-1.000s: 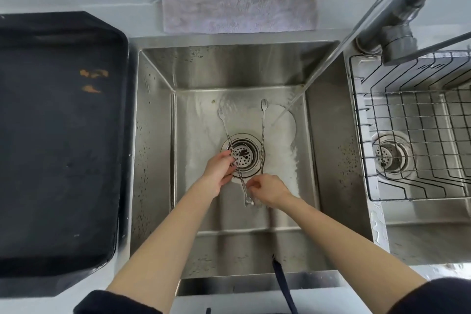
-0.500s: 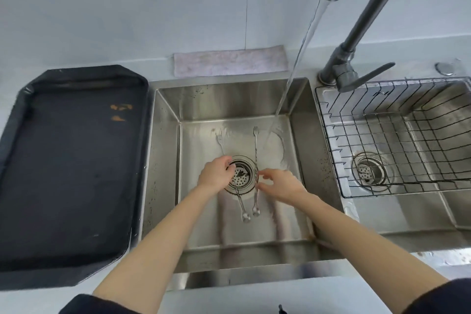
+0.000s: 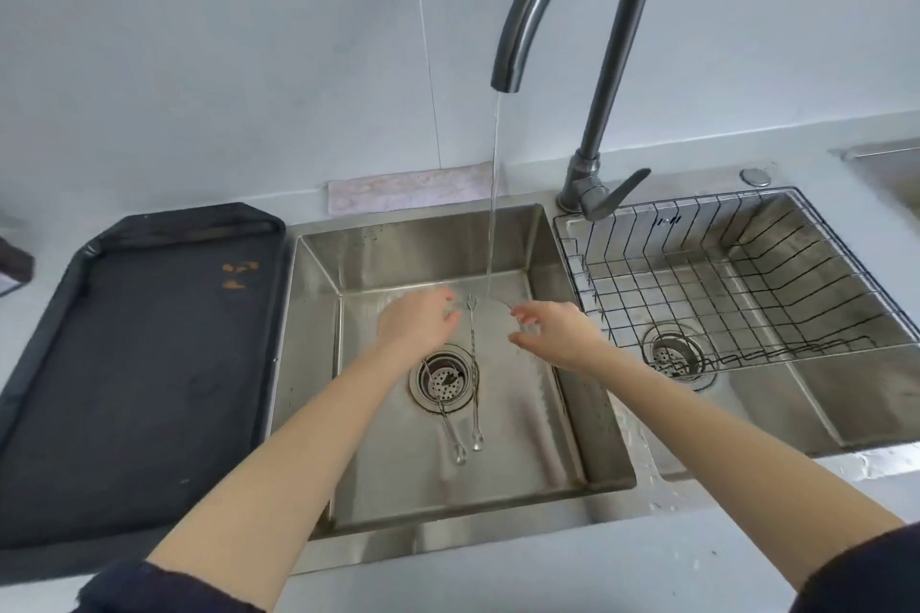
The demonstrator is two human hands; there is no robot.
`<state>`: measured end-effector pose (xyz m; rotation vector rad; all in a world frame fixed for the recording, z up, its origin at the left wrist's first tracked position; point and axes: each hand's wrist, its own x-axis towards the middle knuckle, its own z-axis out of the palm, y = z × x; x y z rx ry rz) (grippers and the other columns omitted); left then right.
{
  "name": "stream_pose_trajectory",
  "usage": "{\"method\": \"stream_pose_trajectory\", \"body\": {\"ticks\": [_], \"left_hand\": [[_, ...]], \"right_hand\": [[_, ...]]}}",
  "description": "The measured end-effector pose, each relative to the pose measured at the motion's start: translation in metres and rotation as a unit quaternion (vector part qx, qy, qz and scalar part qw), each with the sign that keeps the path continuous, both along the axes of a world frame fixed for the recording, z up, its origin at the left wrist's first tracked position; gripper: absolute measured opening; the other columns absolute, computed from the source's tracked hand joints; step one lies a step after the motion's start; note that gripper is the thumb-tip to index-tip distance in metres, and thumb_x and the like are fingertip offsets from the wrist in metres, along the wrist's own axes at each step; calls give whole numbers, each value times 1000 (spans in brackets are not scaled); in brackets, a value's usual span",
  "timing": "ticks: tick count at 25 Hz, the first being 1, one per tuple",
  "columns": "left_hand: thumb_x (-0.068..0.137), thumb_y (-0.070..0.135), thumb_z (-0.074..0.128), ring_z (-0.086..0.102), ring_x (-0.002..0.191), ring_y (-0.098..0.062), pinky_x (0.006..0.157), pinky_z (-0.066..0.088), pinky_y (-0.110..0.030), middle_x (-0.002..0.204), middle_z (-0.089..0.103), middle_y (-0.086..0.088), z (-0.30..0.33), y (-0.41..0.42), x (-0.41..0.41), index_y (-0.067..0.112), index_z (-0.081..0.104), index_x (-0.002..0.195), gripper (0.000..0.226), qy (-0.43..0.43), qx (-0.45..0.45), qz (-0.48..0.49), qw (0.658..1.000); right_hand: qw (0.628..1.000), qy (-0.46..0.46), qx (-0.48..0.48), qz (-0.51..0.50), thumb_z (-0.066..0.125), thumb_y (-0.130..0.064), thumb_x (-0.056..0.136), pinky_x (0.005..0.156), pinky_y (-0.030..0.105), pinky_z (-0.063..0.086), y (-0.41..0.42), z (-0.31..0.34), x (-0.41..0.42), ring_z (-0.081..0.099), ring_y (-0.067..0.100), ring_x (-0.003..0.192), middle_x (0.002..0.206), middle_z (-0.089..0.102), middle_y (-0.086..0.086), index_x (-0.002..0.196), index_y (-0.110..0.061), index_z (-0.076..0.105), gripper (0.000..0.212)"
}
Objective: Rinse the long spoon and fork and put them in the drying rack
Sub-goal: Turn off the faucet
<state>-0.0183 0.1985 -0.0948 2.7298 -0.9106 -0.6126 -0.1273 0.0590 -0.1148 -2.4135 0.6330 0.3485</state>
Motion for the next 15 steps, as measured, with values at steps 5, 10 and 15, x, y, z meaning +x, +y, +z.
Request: {"method": "stream_pose_trajectory", "body": {"ticks": [5,10,15], "left_hand": [[91,32,46,58,112,-23,90,46,-35,119,65,-2,33,-22,-13,19,56,120,32,-37,-39,-29,998],[92,31,47,59,107,-17,81,46,-29,113,67,0,58,-50,-23,18,58,116,30,-46,-81,-51,994],[92,30,48,60,102,-17,79,43,-27,111,67,-1,74,-84,-27,16,60,113,28,-35,-130,-47,990]], "right_hand": [[997,-70,-5,-32,55,-28,87,97,39,49,-26,28,-16,61,23,109,119,65,7,120,-13,57,36],[986,-135,-3,-95,54,-22,89,91,27,45,-55,49,-28,62,21,105,112,69,6,114,-11,62,29],[968,-198,-3,-154,55,-21,88,88,24,44,-88,63,-31,64,19,101,107,71,7,104,-11,67,22]]}}
